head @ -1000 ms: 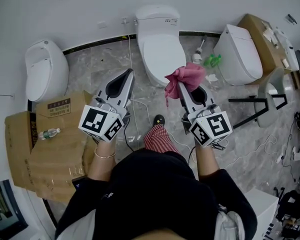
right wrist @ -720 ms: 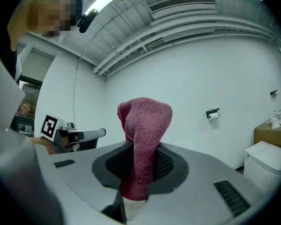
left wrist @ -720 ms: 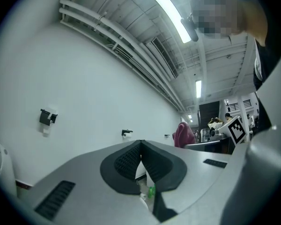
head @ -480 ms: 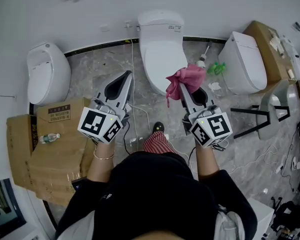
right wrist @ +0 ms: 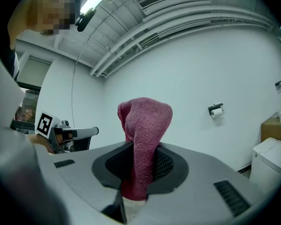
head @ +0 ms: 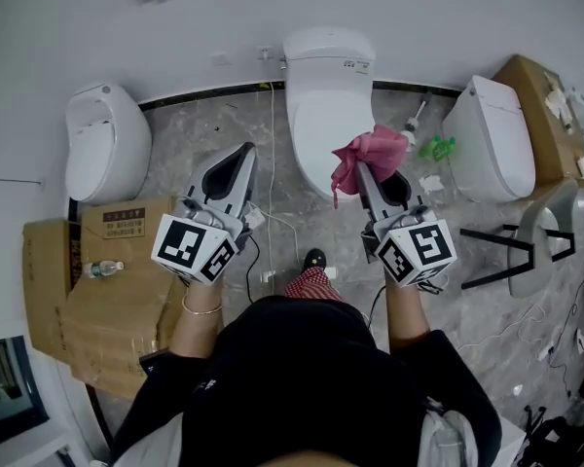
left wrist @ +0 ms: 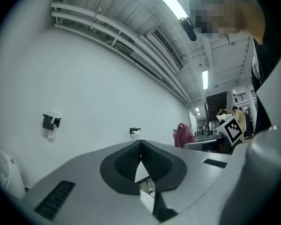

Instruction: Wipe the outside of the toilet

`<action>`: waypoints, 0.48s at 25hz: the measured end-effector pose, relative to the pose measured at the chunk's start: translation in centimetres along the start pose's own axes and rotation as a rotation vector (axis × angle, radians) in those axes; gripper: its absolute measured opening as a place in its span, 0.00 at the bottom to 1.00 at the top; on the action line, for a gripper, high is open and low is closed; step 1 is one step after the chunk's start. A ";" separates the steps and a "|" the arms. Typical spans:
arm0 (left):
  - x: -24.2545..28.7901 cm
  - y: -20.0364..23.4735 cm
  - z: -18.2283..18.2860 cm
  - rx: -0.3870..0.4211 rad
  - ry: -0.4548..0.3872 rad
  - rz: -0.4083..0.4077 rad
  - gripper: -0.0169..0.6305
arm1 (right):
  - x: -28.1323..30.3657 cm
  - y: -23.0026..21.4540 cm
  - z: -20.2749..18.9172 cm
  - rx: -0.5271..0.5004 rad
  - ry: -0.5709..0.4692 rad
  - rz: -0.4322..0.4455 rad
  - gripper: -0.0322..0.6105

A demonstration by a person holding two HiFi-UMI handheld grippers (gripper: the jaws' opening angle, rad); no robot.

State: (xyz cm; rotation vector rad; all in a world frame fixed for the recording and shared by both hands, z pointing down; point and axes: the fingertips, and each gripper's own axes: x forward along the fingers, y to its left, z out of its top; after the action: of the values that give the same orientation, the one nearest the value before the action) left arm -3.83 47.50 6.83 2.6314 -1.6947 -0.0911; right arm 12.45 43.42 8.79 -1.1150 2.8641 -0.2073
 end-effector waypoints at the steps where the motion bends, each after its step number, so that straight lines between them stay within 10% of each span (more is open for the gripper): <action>1: 0.3 0.2 0.0 0.000 0.001 0.005 0.03 | 0.2 -0.3 0.0 0.000 0.001 0.005 0.19; 12: 4.6 1.4 -0.1 0.015 -0.004 0.019 0.03 | 2.5 -4.1 -0.1 0.014 0.000 0.009 0.19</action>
State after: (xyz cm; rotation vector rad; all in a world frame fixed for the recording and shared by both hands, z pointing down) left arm -3.21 42.76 6.77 2.6272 -1.7280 -0.0829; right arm 13.32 38.72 9.50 -1.0991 2.8626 -0.2272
